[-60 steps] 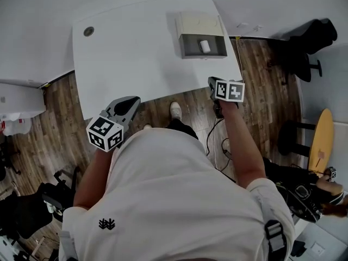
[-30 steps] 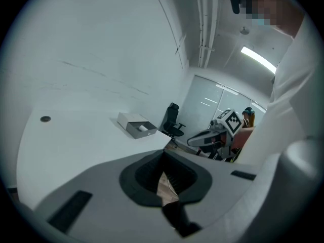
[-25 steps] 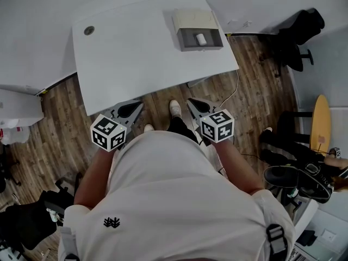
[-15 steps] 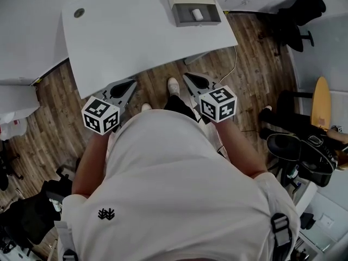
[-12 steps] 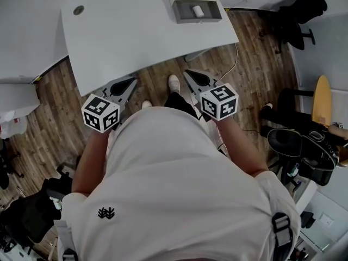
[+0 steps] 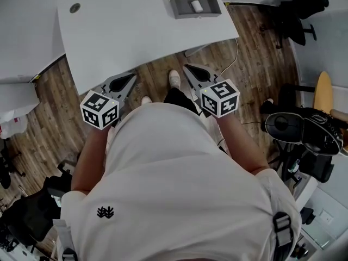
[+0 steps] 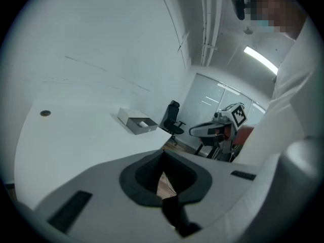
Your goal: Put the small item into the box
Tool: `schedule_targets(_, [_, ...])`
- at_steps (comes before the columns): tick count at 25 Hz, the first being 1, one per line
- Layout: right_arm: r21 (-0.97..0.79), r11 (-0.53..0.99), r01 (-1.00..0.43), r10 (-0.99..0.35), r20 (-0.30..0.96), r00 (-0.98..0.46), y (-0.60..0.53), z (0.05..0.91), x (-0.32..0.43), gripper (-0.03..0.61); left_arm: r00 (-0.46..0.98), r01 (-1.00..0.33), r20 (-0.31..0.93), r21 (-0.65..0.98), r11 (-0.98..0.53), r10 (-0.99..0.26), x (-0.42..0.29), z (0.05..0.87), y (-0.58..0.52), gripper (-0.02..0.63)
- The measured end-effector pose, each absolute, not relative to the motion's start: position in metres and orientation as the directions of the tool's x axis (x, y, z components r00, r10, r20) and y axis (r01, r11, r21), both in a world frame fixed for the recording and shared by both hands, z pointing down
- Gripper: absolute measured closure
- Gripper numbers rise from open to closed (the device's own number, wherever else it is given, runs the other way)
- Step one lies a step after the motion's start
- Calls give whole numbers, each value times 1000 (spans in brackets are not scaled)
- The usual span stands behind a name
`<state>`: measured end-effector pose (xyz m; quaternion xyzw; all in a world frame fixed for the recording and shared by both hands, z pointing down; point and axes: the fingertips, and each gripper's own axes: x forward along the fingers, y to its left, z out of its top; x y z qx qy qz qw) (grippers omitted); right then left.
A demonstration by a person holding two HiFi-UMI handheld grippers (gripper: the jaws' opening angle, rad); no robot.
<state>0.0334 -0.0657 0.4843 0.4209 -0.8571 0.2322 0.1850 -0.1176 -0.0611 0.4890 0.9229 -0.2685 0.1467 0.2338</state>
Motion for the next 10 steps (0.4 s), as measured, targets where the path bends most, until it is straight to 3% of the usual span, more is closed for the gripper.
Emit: schedule_targets(10, [-253,526,-812,-621,538,-570,-75,498,47,572,804,-572,429,368,-733,-412,-111,499,-66,607])
